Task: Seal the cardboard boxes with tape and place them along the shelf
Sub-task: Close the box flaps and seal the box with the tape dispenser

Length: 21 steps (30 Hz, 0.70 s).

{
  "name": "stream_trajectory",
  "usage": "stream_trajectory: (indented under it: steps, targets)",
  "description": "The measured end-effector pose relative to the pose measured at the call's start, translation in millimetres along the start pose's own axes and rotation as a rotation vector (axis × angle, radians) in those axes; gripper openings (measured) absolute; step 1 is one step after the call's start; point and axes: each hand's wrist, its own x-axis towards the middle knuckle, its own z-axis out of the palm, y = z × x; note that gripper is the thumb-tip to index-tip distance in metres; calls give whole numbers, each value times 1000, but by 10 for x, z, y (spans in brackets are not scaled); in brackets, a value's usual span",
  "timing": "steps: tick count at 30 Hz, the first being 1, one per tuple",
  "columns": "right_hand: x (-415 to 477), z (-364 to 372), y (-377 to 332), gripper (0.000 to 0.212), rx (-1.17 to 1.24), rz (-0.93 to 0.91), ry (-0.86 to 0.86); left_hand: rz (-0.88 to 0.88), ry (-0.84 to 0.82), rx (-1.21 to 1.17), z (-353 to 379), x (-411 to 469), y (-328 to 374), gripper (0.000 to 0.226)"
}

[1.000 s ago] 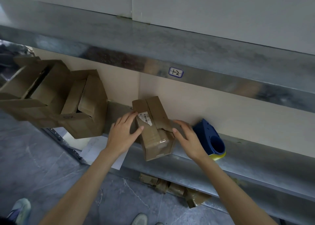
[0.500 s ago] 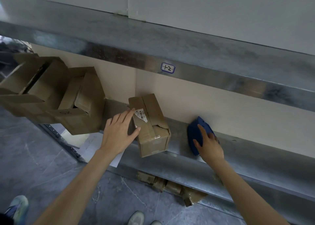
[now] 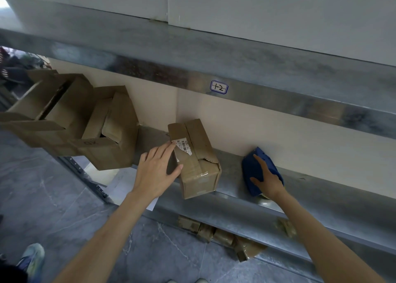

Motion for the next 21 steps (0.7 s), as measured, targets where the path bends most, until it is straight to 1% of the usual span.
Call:
stream_trajectory:
  steps: [4, 6, 9, 12, 16, 18, 21]
  targets:
    - [44, -82, -44, 93, 145, -10, -58, 7, -9, -13, -7, 21, -21, 66]
    - [45, -76, -89, 93, 141, -12, -71, 19, -9, -34, -11, 26, -26, 66]
    - [-5, -71, -166, 87, 101, 2, -61, 36, -18, -85, -16, 15, -29, 66]
    - [-124, -105, -331, 80, 24, -2, 4, -1, -69, -229, 0, -2, 16, 73]
    - [-355, -172, -675, 64, 65, -128, 100, -30, -191, -377, 55, -55, 110, 97]
    - [-462, -246, -851, 60, 114, -186, 137, -17, -207, -416, 82, -90, 131, 107]
    - [-639, -319, -1100, 62, 189, -300, 161, 3, -198, -469, 114, -105, 115, 109]
